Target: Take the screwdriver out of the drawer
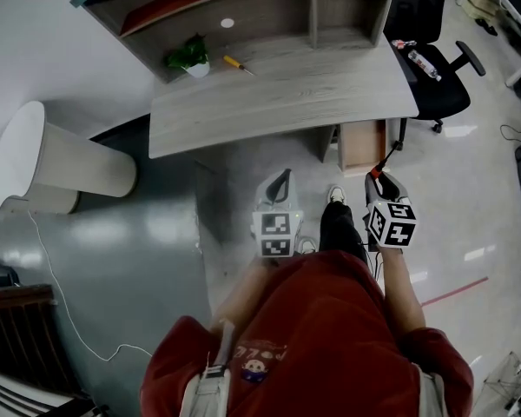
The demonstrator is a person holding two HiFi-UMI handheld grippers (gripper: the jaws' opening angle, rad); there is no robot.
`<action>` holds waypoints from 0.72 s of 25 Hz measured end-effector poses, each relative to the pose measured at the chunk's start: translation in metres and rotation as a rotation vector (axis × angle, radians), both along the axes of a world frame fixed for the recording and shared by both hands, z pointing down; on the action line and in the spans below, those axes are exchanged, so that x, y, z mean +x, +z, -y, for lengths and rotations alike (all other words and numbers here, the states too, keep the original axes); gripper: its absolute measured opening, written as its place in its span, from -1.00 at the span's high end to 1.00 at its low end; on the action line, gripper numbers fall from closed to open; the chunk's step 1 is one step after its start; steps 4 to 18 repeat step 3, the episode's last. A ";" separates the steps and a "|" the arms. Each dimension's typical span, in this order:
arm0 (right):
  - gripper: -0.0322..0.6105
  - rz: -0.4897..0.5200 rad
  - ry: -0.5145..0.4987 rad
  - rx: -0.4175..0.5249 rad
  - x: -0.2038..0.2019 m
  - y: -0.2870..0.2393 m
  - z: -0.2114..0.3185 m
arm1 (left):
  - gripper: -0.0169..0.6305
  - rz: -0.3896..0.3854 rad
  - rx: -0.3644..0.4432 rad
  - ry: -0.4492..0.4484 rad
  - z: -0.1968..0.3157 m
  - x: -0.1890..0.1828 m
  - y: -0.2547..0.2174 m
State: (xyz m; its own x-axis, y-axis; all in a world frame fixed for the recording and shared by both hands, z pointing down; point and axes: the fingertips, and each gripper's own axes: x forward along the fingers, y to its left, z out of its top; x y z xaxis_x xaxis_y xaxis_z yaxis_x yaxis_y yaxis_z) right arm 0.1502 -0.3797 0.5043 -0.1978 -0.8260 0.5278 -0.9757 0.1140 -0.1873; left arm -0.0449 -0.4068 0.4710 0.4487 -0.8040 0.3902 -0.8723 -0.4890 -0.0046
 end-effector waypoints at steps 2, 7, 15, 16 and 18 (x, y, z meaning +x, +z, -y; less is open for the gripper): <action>0.59 -0.003 0.001 -0.004 0.001 0.002 0.001 | 0.94 -0.004 -0.002 0.002 0.002 0.001 0.001; 0.59 -0.004 0.001 -0.006 0.001 0.002 0.001 | 0.94 -0.006 -0.003 0.004 0.003 0.002 0.001; 0.59 -0.004 0.001 -0.006 0.001 0.002 0.001 | 0.94 -0.006 -0.003 0.004 0.003 0.002 0.001; 0.59 -0.004 0.001 -0.006 0.001 0.002 0.001 | 0.94 -0.006 -0.003 0.004 0.003 0.002 0.001; 0.59 -0.004 0.001 -0.006 0.001 0.002 0.001 | 0.94 -0.006 -0.003 0.004 0.003 0.002 0.001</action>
